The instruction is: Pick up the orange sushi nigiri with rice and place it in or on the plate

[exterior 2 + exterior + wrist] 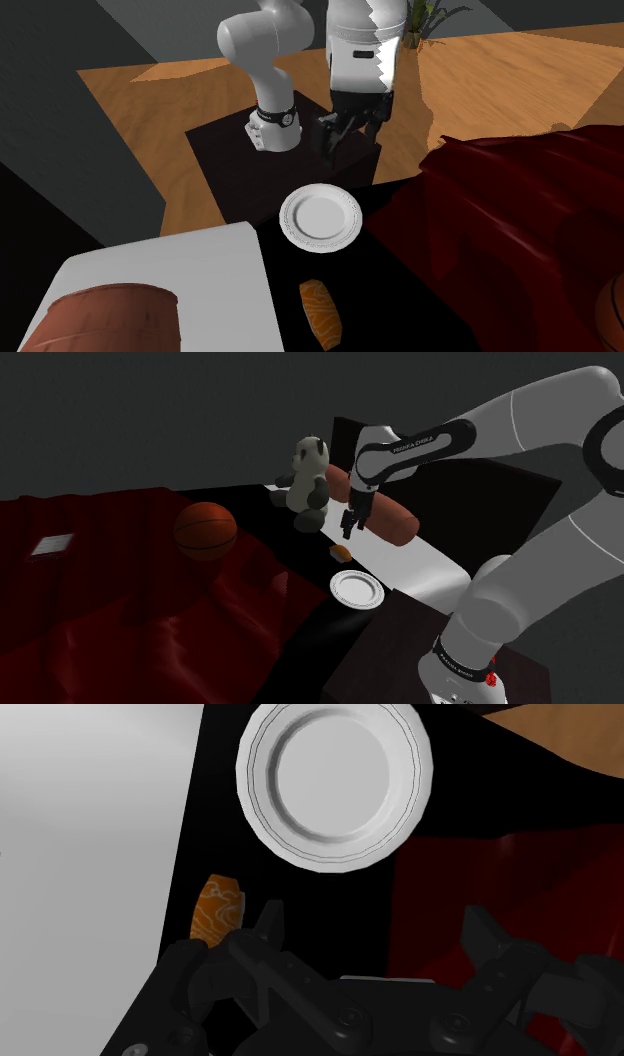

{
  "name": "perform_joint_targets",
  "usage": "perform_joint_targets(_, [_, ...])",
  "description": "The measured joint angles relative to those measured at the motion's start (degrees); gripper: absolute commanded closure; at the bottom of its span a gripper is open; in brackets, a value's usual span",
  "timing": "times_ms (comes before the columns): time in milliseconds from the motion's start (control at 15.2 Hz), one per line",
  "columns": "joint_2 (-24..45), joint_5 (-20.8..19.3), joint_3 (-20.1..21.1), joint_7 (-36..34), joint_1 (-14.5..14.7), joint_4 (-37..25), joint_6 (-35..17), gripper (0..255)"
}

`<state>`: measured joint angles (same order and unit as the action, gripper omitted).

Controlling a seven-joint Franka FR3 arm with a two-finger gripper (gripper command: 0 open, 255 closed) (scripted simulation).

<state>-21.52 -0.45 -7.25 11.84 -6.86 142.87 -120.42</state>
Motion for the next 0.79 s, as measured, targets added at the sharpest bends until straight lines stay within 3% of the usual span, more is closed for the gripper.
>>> perform_joint_targets(396, [11.5,0.5,-3.2,4.5,-1.3,-2.9,-8.9,0])
perform_joint_targets(792, [24.8,3.7,-5.5,10.1,-2.7,-8.5,-16.6,0])
